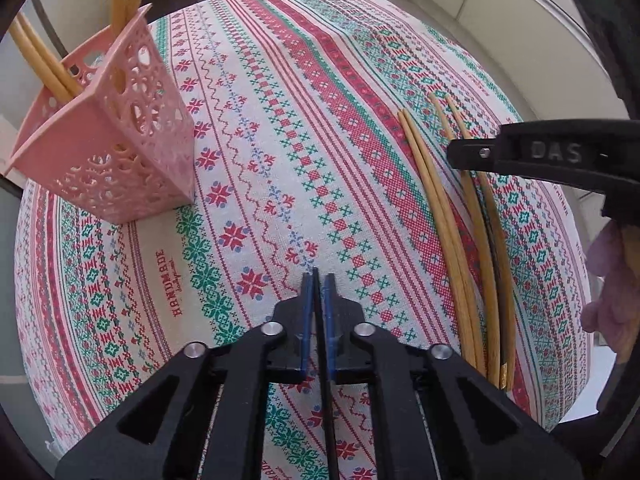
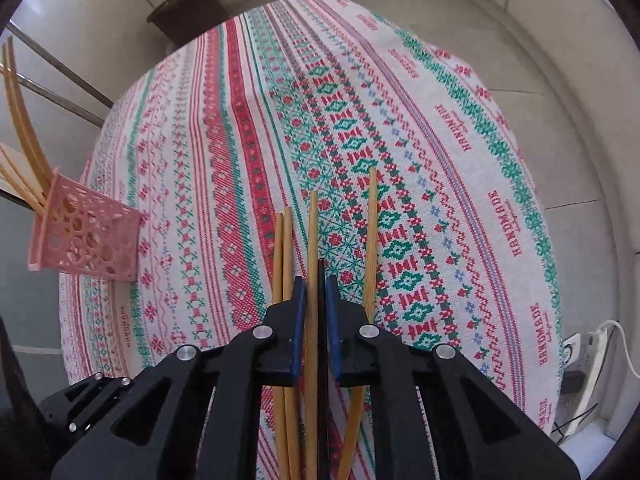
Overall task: Organize utensils
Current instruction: 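Lift both held chopsticks off the pile toward the basket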
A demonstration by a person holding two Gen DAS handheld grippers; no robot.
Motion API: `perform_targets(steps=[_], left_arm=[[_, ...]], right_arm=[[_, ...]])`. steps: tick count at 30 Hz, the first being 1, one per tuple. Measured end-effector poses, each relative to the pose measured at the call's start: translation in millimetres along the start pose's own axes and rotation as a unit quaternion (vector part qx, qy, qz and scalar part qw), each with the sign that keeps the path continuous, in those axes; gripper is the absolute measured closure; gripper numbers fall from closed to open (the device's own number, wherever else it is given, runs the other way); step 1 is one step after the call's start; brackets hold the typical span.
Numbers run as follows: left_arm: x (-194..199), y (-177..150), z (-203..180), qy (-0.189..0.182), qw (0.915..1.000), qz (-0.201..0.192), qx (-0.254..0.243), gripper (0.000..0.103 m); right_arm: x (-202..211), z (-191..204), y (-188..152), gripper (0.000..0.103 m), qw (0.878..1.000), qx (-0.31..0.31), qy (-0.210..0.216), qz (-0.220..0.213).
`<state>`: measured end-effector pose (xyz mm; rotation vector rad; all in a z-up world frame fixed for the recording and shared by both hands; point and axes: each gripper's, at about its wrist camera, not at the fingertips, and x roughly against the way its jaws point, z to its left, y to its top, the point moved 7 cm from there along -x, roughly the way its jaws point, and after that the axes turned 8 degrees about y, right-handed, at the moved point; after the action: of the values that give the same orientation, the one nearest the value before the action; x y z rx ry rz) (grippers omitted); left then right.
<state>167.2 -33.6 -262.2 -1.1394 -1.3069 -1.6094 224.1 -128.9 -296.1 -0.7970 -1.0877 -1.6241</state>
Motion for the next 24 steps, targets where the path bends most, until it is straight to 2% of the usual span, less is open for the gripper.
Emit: perform_targets(steps=[5,7,8,10,15,22,24], left_arm=[[19,2,7,-0.019,0.9994,-0.027,0.003,0.099],[28,2,6,-0.026,0.9989,-0.038,-0.001,0.099],[31,2,6,-0.026,0.9989,-0.040,-0.001,0.099],[31,-3,8,-0.025,0.9990,-0.038,0.001,0.099],[23,-14,10,-0.014,0.9997,-0.019,0.005,0.099],[0,-10,15,-0.012,0.9998,0.006,0.018,0.099],[-4,-7,12,-0.007,0.9999,0.004,0.013,0.098]], right_arm=[[26,5,-10,0.093,1.000,0.025,0.010,-0.017],[24,12,-13,0.092,0.999,0.039,0.031,-0.002],[20,10,-19,0.092,0.999,0.025,0.043,0.016],[5,-5,-22,0.083,0.999,-0.018,0.039,0.030],[1,-16,-25,0.084,0.996,-0.055,0.063,0.032],[1,-9,-25,0.086,0.999,-0.005,0.018,0.033],[-1,-7,-24,0.091,0.999,-0.003,0.012,0.031]])
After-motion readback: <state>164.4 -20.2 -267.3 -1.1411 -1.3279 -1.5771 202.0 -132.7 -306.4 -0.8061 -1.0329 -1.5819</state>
